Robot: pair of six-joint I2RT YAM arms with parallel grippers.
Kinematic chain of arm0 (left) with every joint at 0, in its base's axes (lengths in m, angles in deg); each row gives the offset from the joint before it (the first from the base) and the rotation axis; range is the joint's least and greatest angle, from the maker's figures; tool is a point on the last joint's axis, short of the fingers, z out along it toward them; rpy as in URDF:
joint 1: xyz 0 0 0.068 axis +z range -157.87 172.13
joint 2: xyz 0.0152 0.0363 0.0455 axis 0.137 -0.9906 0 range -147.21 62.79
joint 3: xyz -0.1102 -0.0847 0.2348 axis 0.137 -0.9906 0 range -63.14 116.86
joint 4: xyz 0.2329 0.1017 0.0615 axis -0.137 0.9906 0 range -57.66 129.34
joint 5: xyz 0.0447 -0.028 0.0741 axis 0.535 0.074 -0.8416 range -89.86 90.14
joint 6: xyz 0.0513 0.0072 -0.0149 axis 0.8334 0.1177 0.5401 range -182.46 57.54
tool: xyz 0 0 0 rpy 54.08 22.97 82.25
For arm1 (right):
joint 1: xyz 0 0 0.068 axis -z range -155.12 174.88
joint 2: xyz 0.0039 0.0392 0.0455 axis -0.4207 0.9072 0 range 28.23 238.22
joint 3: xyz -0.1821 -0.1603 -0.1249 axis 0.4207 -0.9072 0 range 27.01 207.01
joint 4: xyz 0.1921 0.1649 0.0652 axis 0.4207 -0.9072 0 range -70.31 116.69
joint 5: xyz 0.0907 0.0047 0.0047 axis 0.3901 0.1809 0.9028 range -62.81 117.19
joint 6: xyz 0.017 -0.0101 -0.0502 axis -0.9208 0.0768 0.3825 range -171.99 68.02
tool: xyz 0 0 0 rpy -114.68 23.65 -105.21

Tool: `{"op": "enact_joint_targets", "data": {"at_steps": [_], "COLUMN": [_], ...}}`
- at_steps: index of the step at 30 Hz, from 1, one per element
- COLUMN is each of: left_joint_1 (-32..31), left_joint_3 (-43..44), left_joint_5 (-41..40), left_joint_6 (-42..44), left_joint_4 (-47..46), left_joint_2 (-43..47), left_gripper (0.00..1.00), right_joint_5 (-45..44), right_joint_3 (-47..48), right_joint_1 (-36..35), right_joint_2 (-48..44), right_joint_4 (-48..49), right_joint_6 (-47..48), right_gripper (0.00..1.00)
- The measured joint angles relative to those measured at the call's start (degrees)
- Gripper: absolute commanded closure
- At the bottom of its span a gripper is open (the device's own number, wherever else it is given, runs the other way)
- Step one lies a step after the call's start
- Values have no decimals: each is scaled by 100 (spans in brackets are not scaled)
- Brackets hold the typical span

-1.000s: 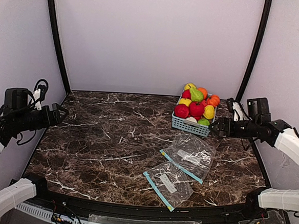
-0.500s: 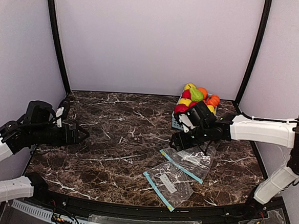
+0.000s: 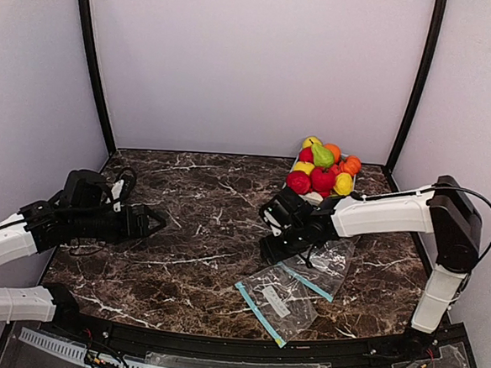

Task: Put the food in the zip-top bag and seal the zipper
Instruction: Pick up the zipper food storage bag from the center of the board.

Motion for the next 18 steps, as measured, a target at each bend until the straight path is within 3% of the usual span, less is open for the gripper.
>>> {"op": "enact_joint_targets", "data": {"at_steps": [10,18], "left_joint_1": [-28,-55], "left_joint_3": [-188,-188], "left_joint_5": [168,262], "left_joint_6": [-208,-219], "left_joint_4": [-166,-216], "left_joint_2": [225,85], "left_gripper": [7,7], "right_joint_5": [-490,-802], "right_joint_3": [20,22], "right_joint_1": [-118,-122], "right_joint_2": [229,319], "right_joint_4": [-24,-7], "right_joint_6": [-20,-13], "right_gripper": [44,59]}}
